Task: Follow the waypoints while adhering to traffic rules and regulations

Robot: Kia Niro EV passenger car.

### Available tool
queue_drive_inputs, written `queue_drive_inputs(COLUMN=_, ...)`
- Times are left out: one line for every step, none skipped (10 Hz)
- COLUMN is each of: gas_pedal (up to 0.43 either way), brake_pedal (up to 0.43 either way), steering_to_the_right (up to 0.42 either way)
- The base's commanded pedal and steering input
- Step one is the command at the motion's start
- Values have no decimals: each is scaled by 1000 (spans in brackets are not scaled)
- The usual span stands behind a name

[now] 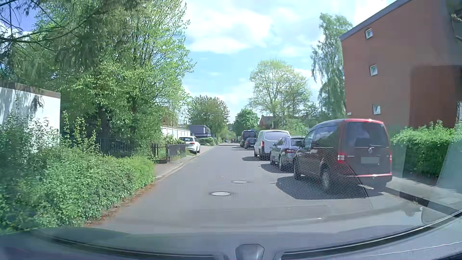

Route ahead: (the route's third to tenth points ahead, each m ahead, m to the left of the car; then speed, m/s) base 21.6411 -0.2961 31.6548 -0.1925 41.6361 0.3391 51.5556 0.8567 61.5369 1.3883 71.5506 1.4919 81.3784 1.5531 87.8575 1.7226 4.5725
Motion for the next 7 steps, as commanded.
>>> queue_drive_inputs(gas_pedal=59, brake_pedal=0, steering_to_the_right=-2)
queue_drive_inputs(gas_pedal=59, brake_pedal=0, steering_to_the_right=-2)
queue_drive_inputs(gas_pedal=59, brake_pedal=0, steering_to_the_right=-3)
queue_drive_inputs(gas_pedal=59, brake_pedal=0, steering_to_the_right=-2)
queue_drive_inputs(gas_pedal=59, brake_pedal=0, steering_to_the_right=-2)
queue_drive_inputs(gas_pedal=59, brake_pedal=0, steering_to_the_right=-3)
queue_drive_inputs(gas_pedal=59, brake_pedal=0, steering_to_the_right=-2)
